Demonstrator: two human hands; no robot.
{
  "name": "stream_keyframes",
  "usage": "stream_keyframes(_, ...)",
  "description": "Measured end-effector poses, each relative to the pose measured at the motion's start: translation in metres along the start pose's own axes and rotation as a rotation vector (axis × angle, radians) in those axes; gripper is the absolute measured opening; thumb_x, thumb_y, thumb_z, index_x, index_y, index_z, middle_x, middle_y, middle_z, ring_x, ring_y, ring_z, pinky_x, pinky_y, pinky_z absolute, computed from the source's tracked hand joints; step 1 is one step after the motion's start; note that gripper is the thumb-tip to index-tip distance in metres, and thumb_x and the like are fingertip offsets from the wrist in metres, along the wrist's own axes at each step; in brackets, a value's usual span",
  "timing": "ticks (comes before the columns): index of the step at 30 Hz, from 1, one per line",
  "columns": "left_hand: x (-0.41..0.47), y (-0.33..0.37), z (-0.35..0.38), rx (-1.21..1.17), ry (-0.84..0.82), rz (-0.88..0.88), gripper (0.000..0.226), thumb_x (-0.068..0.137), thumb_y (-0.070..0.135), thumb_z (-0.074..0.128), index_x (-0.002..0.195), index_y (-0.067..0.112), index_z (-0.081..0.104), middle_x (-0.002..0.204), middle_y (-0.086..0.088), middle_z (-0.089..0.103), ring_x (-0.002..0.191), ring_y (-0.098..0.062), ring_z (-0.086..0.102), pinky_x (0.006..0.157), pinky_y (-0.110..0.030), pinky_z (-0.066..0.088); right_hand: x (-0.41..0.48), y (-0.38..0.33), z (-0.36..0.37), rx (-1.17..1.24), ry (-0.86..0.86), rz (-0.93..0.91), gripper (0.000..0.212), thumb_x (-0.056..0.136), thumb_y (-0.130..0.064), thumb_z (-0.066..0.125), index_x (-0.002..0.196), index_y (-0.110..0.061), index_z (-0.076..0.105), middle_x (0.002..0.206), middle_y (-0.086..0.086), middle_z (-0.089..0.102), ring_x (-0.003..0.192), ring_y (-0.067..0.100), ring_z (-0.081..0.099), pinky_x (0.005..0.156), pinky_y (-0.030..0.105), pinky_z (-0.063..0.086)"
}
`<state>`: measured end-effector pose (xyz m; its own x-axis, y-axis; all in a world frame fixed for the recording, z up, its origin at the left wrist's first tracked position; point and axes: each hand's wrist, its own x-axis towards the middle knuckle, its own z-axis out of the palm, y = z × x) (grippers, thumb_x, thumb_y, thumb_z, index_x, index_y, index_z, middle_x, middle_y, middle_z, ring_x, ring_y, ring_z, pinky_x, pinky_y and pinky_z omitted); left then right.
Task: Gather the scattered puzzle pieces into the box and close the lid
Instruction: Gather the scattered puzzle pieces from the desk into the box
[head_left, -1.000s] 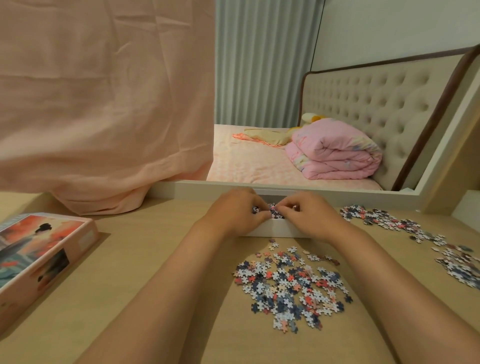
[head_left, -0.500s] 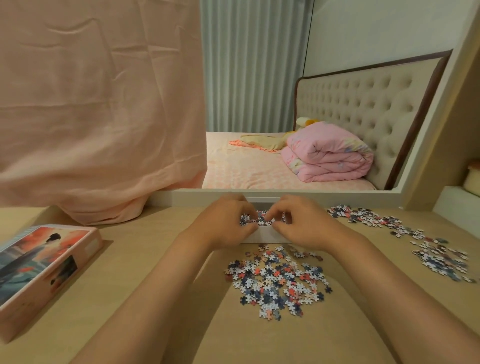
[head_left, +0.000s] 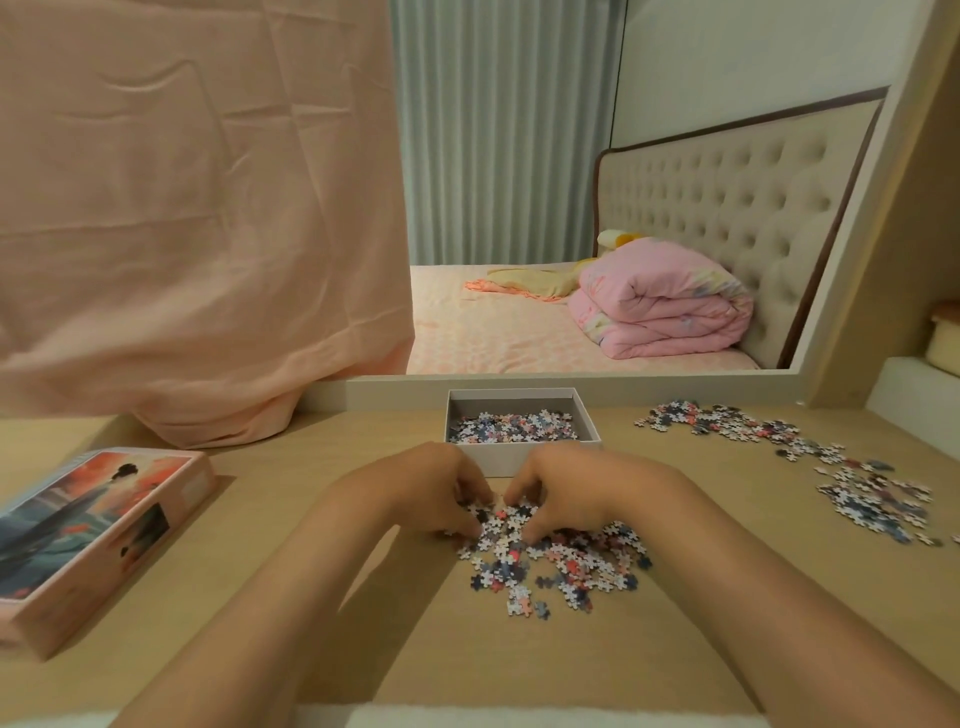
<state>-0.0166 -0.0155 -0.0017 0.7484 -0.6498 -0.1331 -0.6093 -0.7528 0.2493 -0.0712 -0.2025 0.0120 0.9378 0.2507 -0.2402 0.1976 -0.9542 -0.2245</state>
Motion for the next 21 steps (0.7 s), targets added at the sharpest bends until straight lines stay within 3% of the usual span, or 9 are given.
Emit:
stream_keyframes(3,0.004,0.000,0.004,-0.045,0.033,0.011,0.031,0.080,0.039,0.077,0.109,0.035,0.071,0.095,0.017,0.060,0.080,0.000,0.055,0.064,-0.012,0.037,0.000,0.002,0.000,0.013,0.028,0.005,0.050,0.082,-0.041,0.077,0.129,-0.029,0.065,0.123,-0.005,0.067,0.105,0.015,0.063,0.087,0.029,0.050)
stream_keyframes(6,0.007,0.000,0.008,-0.084,0.038,0.013,0.025,0.079,0.038,0.078,0.103,0.036,0.071,0.094,0.017,0.061,0.082,-0.002,0.056,0.069,-0.018,0.043,0.001,0.002,0.001,-0.004,-0.006,0.011,0.072,0.076,-0.054,0.079,0.139,-0.029,0.055,0.129,-0.006,0.064,0.111,0.017,0.061,0.092,0.033,0.050)
stream_keyframes(8,0.009,0.000,0.009,-0.099,0.032,0.017,0.024,0.079,0.038,0.079,0.101,0.038,0.069,0.097,0.017,0.062,0.085,-0.005,0.058,0.074,-0.021,0.046,0.001,0.002,0.002,-0.004,-0.028,-0.005,0.076,0.073,-0.055,0.080,0.140,-0.028,0.053,0.115,-0.009,0.066,0.101,0.014,0.063,0.084,0.033,0.052)
stream_keyframes(10,0.009,0.000,0.010,-0.086,0.032,0.037,0.027,0.080,0.038,0.078,0.105,0.039,0.069,0.098,0.016,0.061,0.085,-0.005,0.057,0.074,-0.021,0.044,0.002,0.001,0.004,0.023,-0.015,-0.021,0.063,0.076,-0.047,0.081,0.131,-0.026,0.062,0.087,-0.016,0.063,0.078,0.007,0.058,0.067,0.026,0.046)
stream_keyframes(14,0.010,0.000,0.012,-0.129,0.050,0.040,0.016,0.080,0.032,0.078,0.093,0.038,0.071,0.091,0.014,0.067,0.081,-0.007,0.063,0.069,-0.022,0.050,0.006,0.004,0.004,0.110,0.072,0.014,0.044,0.077,-0.033,0.084,0.118,-0.025,0.072,0.108,-0.009,0.072,0.093,0.011,0.065,0.077,0.025,0.050)
stream_keyframes(18,0.011,-0.002,0.012,-0.147,0.082,0.051,0.010,0.079,0.029,0.079,0.086,0.034,0.073,0.085,0.012,0.071,0.078,-0.003,0.064,0.069,-0.020,0.049,0.007,0.004,0.004,0.093,0.094,0.003,0.030,0.078,-0.030,0.083,0.107,-0.028,0.077,0.083,-0.014,0.066,0.076,0.008,0.062,0.060,0.019,0.042)
stream_keyframes(21,0.010,-0.003,0.011,-0.203,0.130,0.073,0.009,0.081,0.025,0.078,0.088,0.029,0.075,0.084,0.013,0.072,0.079,-0.003,0.065,0.075,-0.023,0.054,0.008,0.007,0.003,0.082,0.120,-0.013,0.026,0.080,-0.026,0.082,0.105,-0.027,0.078,0.084,-0.009,0.067,0.069,0.007,0.060,0.055,0.018,0.041)
